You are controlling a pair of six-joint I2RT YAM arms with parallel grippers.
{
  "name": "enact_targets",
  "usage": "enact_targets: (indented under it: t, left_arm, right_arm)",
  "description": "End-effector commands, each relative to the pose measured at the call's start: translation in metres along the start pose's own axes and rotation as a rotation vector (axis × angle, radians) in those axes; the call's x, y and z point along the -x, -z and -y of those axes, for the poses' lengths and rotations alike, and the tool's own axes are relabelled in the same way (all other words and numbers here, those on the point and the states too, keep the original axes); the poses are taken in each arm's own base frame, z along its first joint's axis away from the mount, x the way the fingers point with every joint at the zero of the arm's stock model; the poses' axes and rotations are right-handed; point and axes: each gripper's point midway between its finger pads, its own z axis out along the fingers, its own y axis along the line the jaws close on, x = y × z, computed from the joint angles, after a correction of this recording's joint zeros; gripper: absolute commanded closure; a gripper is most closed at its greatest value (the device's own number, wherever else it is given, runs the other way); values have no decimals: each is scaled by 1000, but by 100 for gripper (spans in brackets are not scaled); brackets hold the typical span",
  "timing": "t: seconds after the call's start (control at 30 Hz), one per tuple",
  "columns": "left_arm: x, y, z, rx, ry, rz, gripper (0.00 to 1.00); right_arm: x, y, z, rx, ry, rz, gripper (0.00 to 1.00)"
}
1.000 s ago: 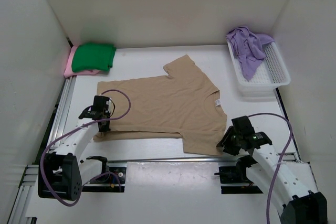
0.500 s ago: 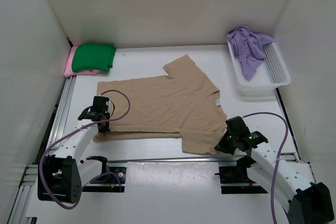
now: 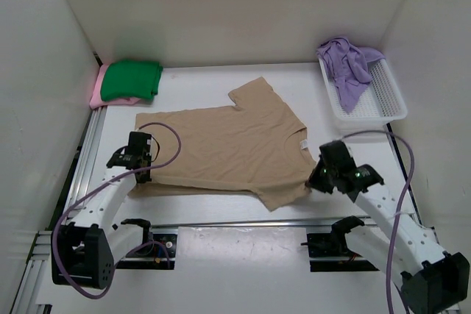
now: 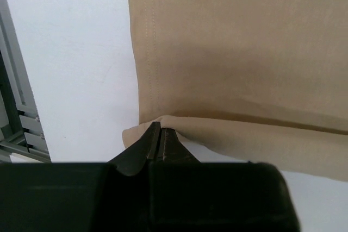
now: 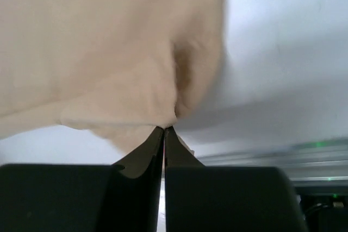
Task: Fold and stack the t-shirts
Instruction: Fold the flattened tshirt in 1/3 of the way
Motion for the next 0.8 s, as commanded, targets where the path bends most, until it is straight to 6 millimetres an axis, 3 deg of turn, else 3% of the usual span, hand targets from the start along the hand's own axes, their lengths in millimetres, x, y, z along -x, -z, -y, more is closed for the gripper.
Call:
enact_targets:
  t: [0.0, 0.03, 0.17, 0.3, 0.47, 0.57, 0.67, 0.77]
  left_arm:
    - [31, 11, -8, 21, 22, 61, 90]
    - [33, 11, -8, 21, 21, 57, 90]
    - [36, 2, 1, -11, 1, 5, 90]
    - [31, -9, 5, -11, -22, -55, 90]
    - [43, -16, 3, -3, -8, -72, 90]
    - [52, -18, -3, 13, 12, -65, 90]
    - [58, -21, -10, 25, 41, -64, 88]
    - [55, -29, -12, 22, 52, -100, 86]
  right_arm:
    - [61, 22, -33, 13, 129, 141, 100]
    - [76, 29, -46, 40, 169, 166, 100]
    - [103, 18, -66, 60, 192, 187, 100]
    - [117, -5, -66, 40, 185, 151, 100]
    - [134, -25, -66, 12, 183, 123, 100]
    - [148, -30, -70, 10, 187, 122, 100]
    - [147, -35, -75, 20, 197, 98, 100]
    - [154, -39, -75, 13, 200, 96, 100]
